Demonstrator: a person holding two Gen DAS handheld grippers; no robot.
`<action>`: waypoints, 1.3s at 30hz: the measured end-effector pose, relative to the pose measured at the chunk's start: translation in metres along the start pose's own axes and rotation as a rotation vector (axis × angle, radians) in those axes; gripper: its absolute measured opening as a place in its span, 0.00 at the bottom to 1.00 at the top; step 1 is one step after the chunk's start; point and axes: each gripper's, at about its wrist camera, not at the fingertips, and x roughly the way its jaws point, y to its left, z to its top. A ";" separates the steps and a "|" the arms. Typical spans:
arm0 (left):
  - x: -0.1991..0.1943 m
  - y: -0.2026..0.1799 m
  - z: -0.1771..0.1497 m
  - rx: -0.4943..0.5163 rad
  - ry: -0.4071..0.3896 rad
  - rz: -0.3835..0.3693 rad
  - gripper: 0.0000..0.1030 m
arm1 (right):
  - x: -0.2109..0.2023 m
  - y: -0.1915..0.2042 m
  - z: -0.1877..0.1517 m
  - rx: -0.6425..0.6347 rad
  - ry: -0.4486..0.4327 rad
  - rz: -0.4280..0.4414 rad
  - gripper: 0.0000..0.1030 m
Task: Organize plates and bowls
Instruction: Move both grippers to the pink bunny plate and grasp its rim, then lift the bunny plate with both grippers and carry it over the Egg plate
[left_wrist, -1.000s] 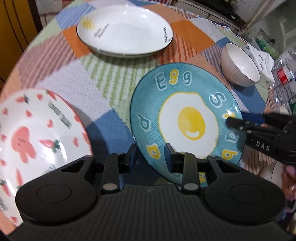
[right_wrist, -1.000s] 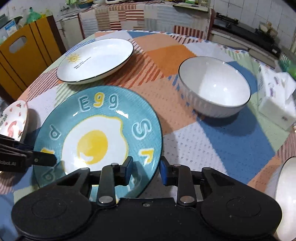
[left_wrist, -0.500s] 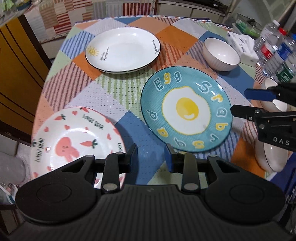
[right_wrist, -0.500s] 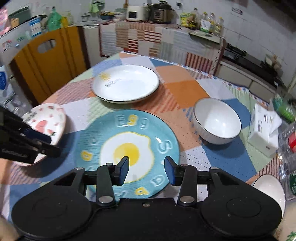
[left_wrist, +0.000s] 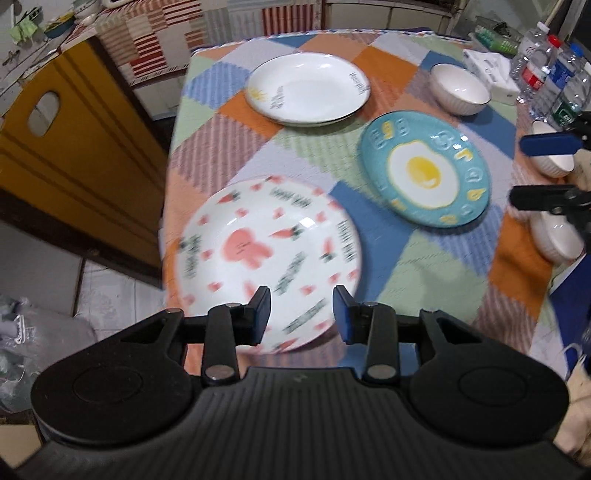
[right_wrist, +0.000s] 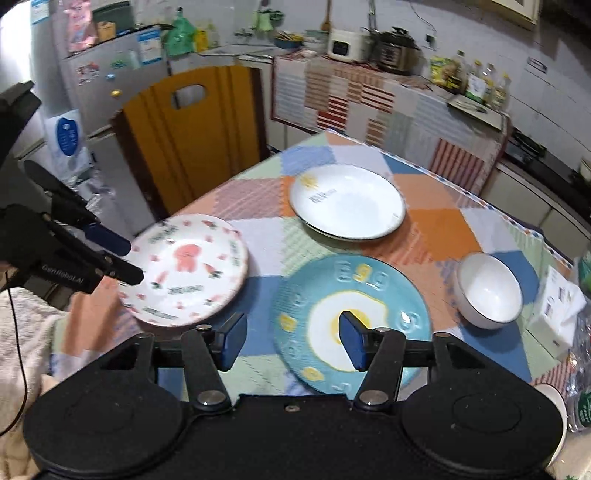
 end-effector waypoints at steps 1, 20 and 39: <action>-0.001 0.008 -0.004 -0.003 -0.002 0.007 0.40 | -0.001 0.004 0.001 -0.004 -0.009 0.012 0.61; 0.051 0.077 -0.035 0.005 -0.063 0.058 0.65 | 0.082 0.000 -0.032 0.130 0.010 0.053 0.63; 0.110 0.095 -0.041 -0.052 -0.038 0.038 0.23 | 0.139 -0.009 -0.058 0.306 0.001 0.031 0.26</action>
